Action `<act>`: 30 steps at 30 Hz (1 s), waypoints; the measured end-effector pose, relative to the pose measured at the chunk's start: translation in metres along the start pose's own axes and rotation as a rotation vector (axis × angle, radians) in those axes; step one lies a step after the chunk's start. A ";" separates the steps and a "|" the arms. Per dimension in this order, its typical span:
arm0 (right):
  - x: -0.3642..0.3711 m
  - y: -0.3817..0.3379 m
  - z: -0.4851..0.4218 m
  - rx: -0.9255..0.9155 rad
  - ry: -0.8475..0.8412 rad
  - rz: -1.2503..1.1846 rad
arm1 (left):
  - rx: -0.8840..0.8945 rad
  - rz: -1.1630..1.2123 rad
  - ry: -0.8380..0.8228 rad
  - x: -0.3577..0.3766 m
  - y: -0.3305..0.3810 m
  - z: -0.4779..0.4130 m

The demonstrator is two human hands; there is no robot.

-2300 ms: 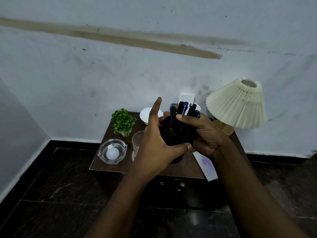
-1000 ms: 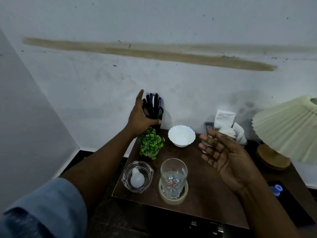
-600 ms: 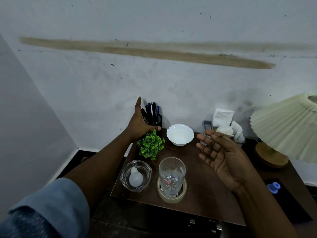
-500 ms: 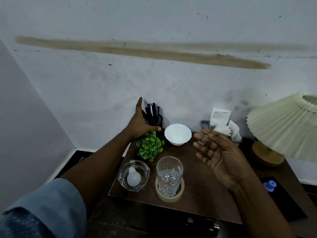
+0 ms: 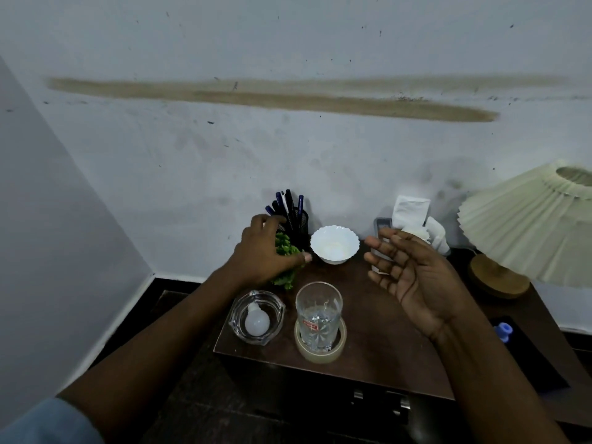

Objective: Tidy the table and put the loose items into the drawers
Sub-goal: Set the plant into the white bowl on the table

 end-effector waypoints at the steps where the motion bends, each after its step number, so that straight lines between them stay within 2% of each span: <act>1: 0.001 -0.001 0.001 0.000 -0.004 0.000 | 0.020 -0.045 -0.033 0.004 0.001 0.004; 4: 0.003 -0.005 0.003 -0.001 -0.004 -0.011 | 0.092 -0.108 -0.075 0.011 0.003 0.009; 7: 0.005 -0.009 0.004 -0.008 -0.004 0.004 | 0.109 -0.096 0.015 0.003 0.005 0.008; 10: 0.008 -0.008 0.005 -0.058 -0.004 0.110 | 0.143 -0.086 0.062 -0.027 0.017 0.004; 13: 0.010 -0.005 0.006 -0.190 0.012 0.280 | 0.241 -0.044 0.095 -0.070 0.051 -0.001; 16: 0.014 -0.004 0.009 -0.284 -0.095 0.407 | 0.402 0.014 0.044 -0.098 0.103 -0.003; 19: 0.019 -0.003 0.008 -0.344 -0.217 0.316 | 0.538 0.104 -0.110 -0.091 0.151 -0.002; 22: 0.010 -0.010 0.003 -0.423 -0.088 0.287 | 0.470 0.448 -0.312 -0.066 0.164 -0.004; 24: -0.003 -0.012 -0.002 -0.425 0.046 0.229 | 0.286 0.659 -0.289 -0.050 0.146 -0.013; 25: -0.011 -0.012 -0.005 -0.416 0.104 0.167 | 0.212 0.597 -0.204 -0.042 0.132 -0.019; 27: -0.020 -0.012 -0.008 -0.415 0.157 0.098 | 0.151 0.191 -0.079 -0.022 0.096 -0.031; 29: -0.026 -0.012 -0.011 -0.438 0.160 0.109 | 0.148 -0.122 -0.182 0.006 0.072 -0.036; 30: -0.028 -0.011 -0.013 -0.441 0.150 0.098 | 0.135 -0.170 -0.247 0.019 0.064 -0.037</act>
Point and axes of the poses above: each hand's wrist, its own z-axis away from the middle knuckle, its own x-axis out of the palm, y = z × x, the point moved 2 cm from there along -z, towards the middle knuckle, and after that the axes turned 13 degrees about -z, right-handed, at the moved point
